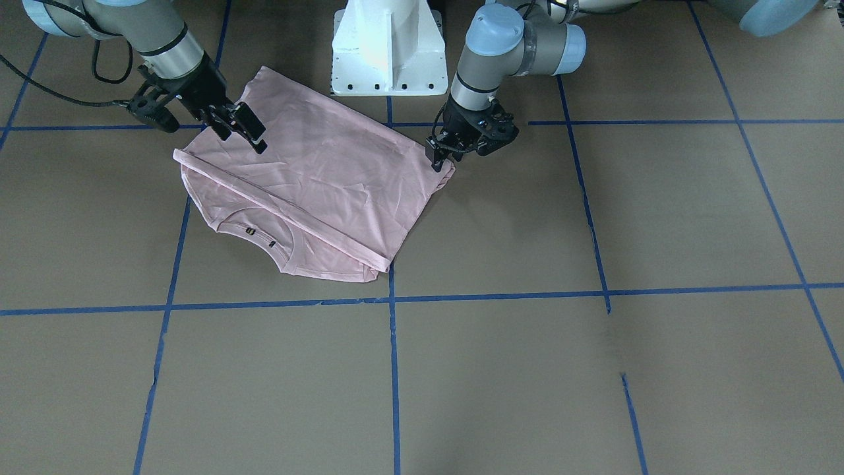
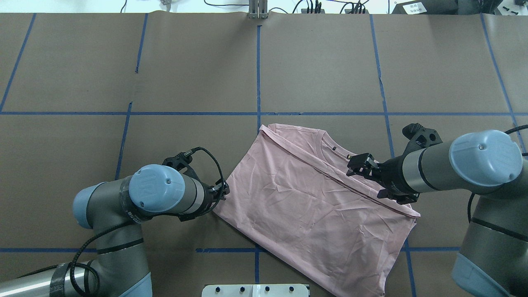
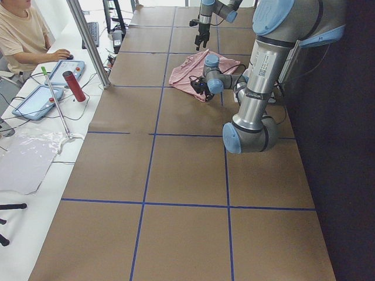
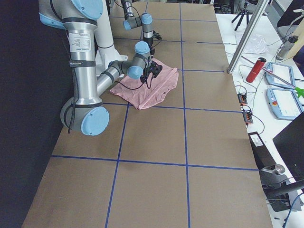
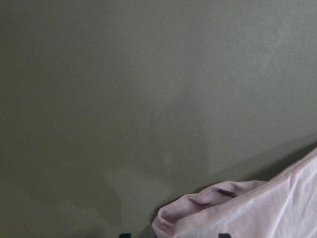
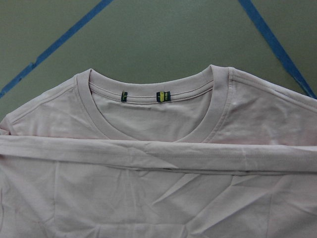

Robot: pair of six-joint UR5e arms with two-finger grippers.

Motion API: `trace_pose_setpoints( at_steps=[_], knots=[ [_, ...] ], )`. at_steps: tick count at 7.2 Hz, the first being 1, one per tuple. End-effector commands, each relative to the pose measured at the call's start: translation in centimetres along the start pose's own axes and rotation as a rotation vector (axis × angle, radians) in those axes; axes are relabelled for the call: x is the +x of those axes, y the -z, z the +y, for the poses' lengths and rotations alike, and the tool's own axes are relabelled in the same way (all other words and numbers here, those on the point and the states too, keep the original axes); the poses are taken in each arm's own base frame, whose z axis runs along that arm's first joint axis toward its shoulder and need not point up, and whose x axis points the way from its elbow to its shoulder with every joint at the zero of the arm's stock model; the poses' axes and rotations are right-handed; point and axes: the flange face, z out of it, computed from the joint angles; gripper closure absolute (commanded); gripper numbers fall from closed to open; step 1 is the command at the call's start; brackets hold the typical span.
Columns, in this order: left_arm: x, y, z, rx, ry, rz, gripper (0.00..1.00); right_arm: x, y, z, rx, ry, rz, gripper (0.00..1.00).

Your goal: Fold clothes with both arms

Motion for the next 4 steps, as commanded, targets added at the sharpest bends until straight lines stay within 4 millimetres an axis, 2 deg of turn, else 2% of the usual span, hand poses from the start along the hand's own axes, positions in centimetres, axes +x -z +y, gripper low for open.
trace_pose_setpoints(
  at_steps=[1, 2, 3, 4],
  knots=[
    [0.4, -0.5, -0.1, 0.019, 0.0, 0.0, 0.53, 0.0, -0.1, 0.0, 0.0, 0.0, 0.0, 0.0],
    [0.5, -0.1, -0.1, 0.02, 0.006, 0.006, 0.86, 0.2, -0.5, -0.2, 0.003, -0.004, 0.012, 0.0],
    [0.1, -0.3, -0.5, 0.04, 0.007, -0.005, 1.0, 0.4, -0.8, -0.4, 0.005, -0.006, 0.019, 0.0],
    [-0.1, -0.5, -0.6, 0.047, 0.005, -0.019, 1.0, 0.6, -1.3, -0.6, 0.006, -0.009, 0.027, 0.0]
  ],
)
